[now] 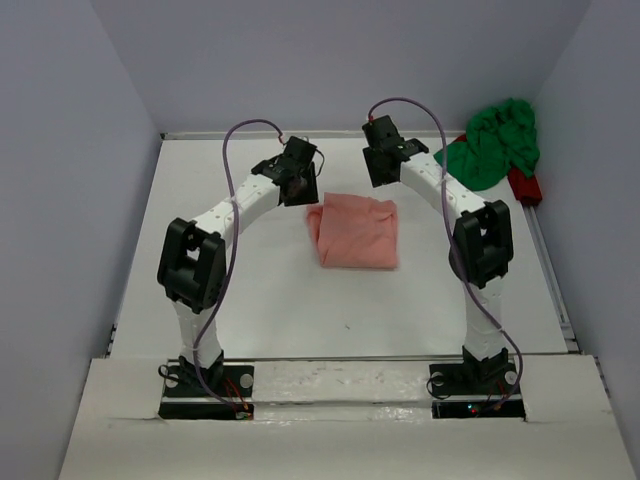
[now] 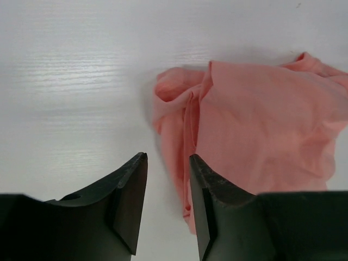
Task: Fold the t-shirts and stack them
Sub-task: Fold the long partially folded tshirt into a neat square, then smooth out wrinkles on the folded tshirt
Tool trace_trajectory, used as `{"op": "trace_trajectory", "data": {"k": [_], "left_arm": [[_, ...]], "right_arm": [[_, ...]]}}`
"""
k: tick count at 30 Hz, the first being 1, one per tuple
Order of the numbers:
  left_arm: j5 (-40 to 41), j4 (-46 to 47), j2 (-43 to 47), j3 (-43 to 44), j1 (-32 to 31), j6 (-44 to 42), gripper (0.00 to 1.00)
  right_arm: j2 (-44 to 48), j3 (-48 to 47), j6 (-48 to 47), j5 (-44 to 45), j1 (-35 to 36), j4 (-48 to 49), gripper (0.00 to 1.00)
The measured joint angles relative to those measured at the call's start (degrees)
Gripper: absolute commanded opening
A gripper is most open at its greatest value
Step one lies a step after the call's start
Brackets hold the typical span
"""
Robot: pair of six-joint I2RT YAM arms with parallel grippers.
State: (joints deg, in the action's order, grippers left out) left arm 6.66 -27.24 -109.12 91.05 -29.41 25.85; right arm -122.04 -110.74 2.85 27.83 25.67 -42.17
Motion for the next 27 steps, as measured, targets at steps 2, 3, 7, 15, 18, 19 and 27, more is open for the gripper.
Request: {"op": "trace_trajectory", "data": {"k": [2,3,7,15,18,19,27], "left_arm": [[-0.46,0.63,2.4,-1.07,-0.59,0.24,0.16],[-0.61,1.07,3.15,-1.33,-0.74,0.24,0.04],[-1.68,2.27,3.98,-1.46,-1.38,0.63,0.0],[-2.54,1.95,3.43,-1.07,-1.31,0.72,0.0],[-4.11,1.29,0.59,2.58,-1.18,-0.09,0.23],[-4.98,1.38,-0.72,4.13,-1.09,-0.22,0.29],[-13.79,1.81,-11.85,14.78,1.11,-1.09,0.06]], "right_arm": [[1.81,0.24,0.07,-1.03,0.0,0.04,0.62],[3.45,1.25,0.13,-2.51,0.0,0.26,0.62],[6.84,3.87,-0.13,-7.58,0.0,0.42,0.62],[2.29,-1.64,0.42,-15.74,0.31,-1.73,0.6],[1.62,-1.81,1.31,-14.21,0.68,-3.61,0.6],[1.88,-1.38,2.1,-13.4,0.7,-4.17,0.6],[11.63,12.66,6.62,-12.48,1.01,-5.18,0.02]]}}
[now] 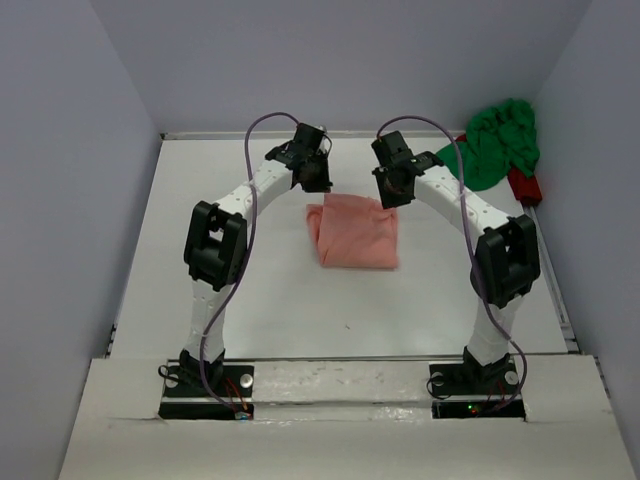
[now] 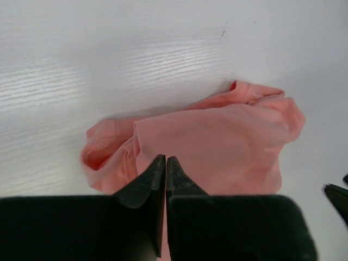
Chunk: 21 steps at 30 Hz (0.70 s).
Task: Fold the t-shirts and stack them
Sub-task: Smooth out wrinkles on the folded tshirt
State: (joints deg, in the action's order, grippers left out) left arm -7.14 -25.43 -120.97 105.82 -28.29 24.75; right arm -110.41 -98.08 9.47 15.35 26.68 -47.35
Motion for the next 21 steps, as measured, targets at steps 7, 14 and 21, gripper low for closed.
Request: {"op": "trace_trajectory", "data": {"k": [7,14,21], "left_arm": [[-2.23,-0.28,-3.08,0.72,1.73,-0.22,0.12],[-2.95,-0.96,-3.39,2.14,2.54,-0.35,0.25],[-3.37,-1.07,-3.39,2.34,2.51,-0.7,0.34]], "right_arm": [[9.99,9.66,2.45,-0.83,0.17,0.44,0.14],[10.86,13.25,2.78,-1.05,0.42,1.49,0.21],[10.84,13.6,2.84,-1.22,0.7,1.57,0.24]]}}
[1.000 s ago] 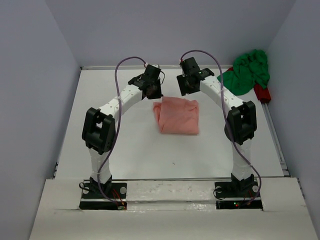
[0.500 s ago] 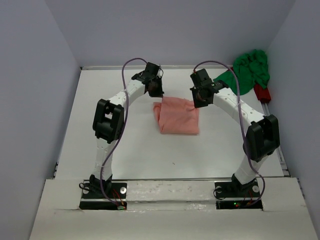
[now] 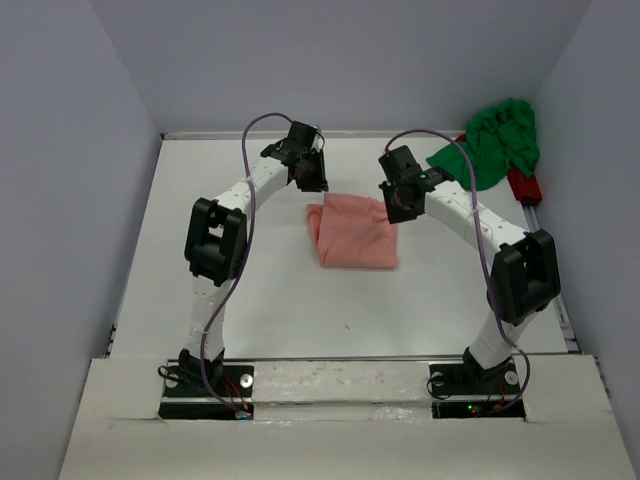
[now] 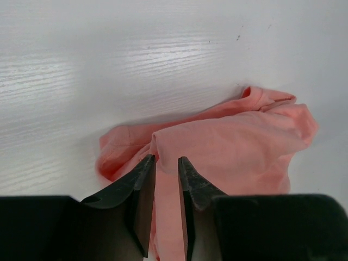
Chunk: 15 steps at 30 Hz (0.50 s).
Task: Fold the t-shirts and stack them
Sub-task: Smooth out wrinkles on the folded tshirt
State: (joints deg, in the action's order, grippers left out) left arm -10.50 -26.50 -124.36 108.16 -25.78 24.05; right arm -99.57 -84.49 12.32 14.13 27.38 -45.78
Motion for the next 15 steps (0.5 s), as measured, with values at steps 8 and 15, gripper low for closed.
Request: {"op": "trace_trajectory", "data": {"k": [8,15], "left_arm": [[-0.15,0.04,0.0,0.0,0.0,0.0,0.34],[-1.07,0.11,-1.4,0.0,0.02,0.04,0.32]], "right_arm": [[0.0,0.02,0.0,0.04,0.13,0.0,0.25],[0.0,0.02,-0.02,0.42,0.11,0.02,0.25]]}}
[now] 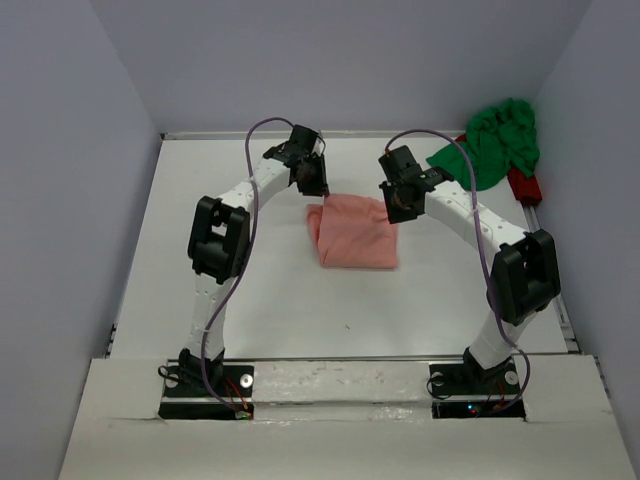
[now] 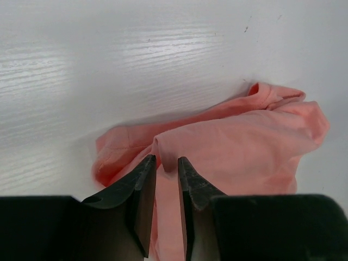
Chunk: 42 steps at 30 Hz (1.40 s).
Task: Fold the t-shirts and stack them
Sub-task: Smooth out wrinkles on the folded tshirt
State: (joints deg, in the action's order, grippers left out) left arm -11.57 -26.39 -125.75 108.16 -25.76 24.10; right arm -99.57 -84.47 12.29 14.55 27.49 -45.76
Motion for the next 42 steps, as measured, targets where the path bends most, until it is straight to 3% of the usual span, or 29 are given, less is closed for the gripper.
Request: {"op": "trace_trajectory", "data": {"k": [3,5,6,7,8,17,25,35,37,41,42], "left_arm": [[-0.52,0.02,-1.16,0.0,0.0,0.11,0.3],[-0.7,0.09,-1.81,0.0,0.0,0.17,0.24],[-0.81,0.04,-2.05,0.0,0.0,0.24,0.19],[-0.92,0.04,-2.32,0.0,0.0,0.28,0.04],[-0.92,0.04,-2.38,0.0,0.0,0.33,0.0],[1.62,0.48,-1.55,-2.38,0.0,0.66,0.0],[6.75,0.35,6.58,-10.29,0.02,0.98,0.0],[9.55,1.16,13.57,-14.05,0.11,1.68,0.0],[9.77,1.27,13.94,-14.36,0.11,1.73,0.0],[11.28,1.55,16.11,-17.99,0.11,2.16,0.0],[11.67,1.42,16.48,-18.56,0.11,2.25,0.0]], "right_arm": [[0.0,0.0,0.02,0.04,0.0,0.0,0.25],[0.0,0.0,0.02,0.07,0.0,-0.02,0.25],[0.0,0.0,0.0,0.09,0.0,0.0,0.25],[0.0,0.0,0.0,0.09,0.0,-0.02,0.25],[0.0,0.0,0.02,0.09,0.0,-0.02,0.25],[-0.17,0.55,0.22,0.04,0.0,0.28,0.25],[-1.6,2.71,0.7,-0.04,0.0,0.81,0.25],[-2.89,2.89,0.83,-0.7,0.74,1.36,0.25],[-3.23,2.89,0.81,-1.38,0.87,1.42,0.22],[-4.13,2.89,0.59,-3.28,1.11,1.88,0.01],[-4.7,2.89,0.57,-4.09,1.11,2.16,0.0]]}}
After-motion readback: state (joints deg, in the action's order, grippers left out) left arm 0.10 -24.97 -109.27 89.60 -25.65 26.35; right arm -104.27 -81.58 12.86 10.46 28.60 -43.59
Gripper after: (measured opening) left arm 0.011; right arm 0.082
